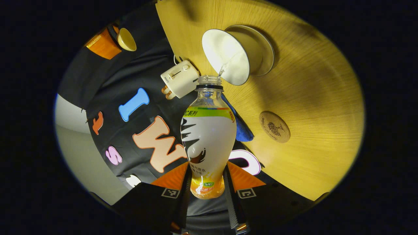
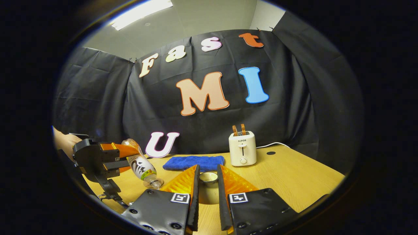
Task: Open the teacup lid with one hand, grasp the water bottle and pour water into the teacup with the other hand; after pouring, place the water bottle on the coaster and then close the teacup lid.
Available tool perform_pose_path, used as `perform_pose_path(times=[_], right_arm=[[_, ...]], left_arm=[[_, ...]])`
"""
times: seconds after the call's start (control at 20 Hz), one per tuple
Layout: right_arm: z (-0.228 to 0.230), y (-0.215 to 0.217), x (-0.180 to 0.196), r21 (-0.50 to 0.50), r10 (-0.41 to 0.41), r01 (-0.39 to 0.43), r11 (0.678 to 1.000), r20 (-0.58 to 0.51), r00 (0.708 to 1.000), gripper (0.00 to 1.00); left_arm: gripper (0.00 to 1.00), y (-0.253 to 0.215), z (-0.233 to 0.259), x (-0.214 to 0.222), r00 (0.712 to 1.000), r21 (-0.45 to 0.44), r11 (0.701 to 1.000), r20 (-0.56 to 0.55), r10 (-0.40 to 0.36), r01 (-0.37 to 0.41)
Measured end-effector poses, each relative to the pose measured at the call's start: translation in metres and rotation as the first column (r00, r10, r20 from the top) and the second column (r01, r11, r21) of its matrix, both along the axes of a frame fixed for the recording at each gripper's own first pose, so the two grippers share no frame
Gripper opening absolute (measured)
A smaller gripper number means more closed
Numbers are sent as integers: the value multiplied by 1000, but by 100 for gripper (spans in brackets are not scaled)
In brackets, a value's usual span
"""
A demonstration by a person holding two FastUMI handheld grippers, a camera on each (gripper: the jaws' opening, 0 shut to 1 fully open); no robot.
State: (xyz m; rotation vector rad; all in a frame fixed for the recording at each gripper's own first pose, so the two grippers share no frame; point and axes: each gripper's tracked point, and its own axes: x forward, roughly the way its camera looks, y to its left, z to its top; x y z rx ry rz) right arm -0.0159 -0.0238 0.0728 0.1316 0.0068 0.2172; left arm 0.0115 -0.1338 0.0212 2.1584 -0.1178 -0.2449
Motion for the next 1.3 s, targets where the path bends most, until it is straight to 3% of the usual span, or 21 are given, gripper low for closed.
perform_pose_path(times=[0.55,0.8,1.3], right_arm=[[-8,0,3,-6,-4,4,1000,-20,1000,31],[-9,3,3,-6,4,-4,1000,-27,1000,31],[-14,6,4,-10,9,-9,1000,-36,999,31]], left_arm=[[48,-1,0,2,1000,-5,1000,8,-14,14],[48,7,-19,4,999,-38,999,-50,6,-8],[48,21,-57,0,983,-191,977,-173,61,-94]])
